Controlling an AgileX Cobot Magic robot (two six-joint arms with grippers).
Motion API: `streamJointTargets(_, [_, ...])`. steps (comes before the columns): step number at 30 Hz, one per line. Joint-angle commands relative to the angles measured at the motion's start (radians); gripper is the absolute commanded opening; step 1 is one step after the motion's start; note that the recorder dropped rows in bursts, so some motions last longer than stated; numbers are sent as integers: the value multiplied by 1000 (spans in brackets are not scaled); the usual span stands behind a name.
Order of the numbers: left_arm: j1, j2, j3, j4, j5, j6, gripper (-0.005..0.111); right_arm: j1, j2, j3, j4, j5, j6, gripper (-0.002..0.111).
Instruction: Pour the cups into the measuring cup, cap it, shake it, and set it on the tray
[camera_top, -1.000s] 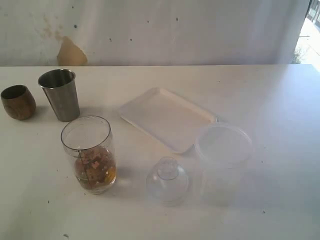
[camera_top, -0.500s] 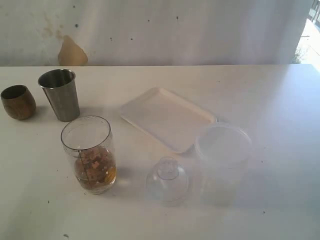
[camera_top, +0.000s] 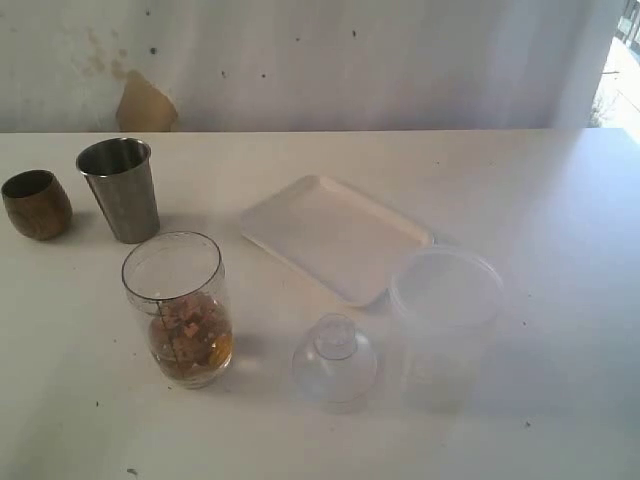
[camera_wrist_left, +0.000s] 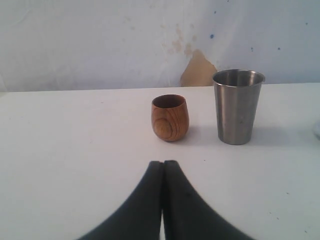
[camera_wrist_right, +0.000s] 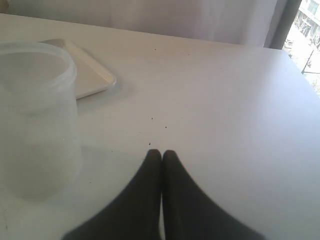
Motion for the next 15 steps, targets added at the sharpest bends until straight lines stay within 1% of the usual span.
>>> streamJointTargets(1, [-2, -5, 4, -10, -1, -7, 0, -3, 0, 5, -4, -3, -2, 0])
streamJointTargets(4, [-2, -5, 4, -10, -1, -7, 0, -3, 0, 5, -11, -25, -2, 0])
streamJointTargets(6, [-2, -5, 4, -10, -1, -5, 0, -3, 0, 5, -11, -149, -4, 0])
streamJointTargets(7, [-2, -5, 4, -10, -1, -5, 0, -3, 0, 5, 32, -271, 28, 0])
streamJointTargets(9, [-2, -5, 4, -10, -1, -5, 0, -3, 0, 5, 98, -432, 156, 0])
streamJointTargets(12, [-2, -5, 4, -10, -1, -5, 0, -3, 0, 5, 102, -686, 328, 0])
streamJointTargets(14, [-2, -5, 4, -10, 1, -5, 0, -3, 0, 5, 46, -721, 444, 0])
streamJointTargets(15, [-2, -5, 4, -10, 1, -5, 0, -3, 0, -8, -31, -703, 449, 0])
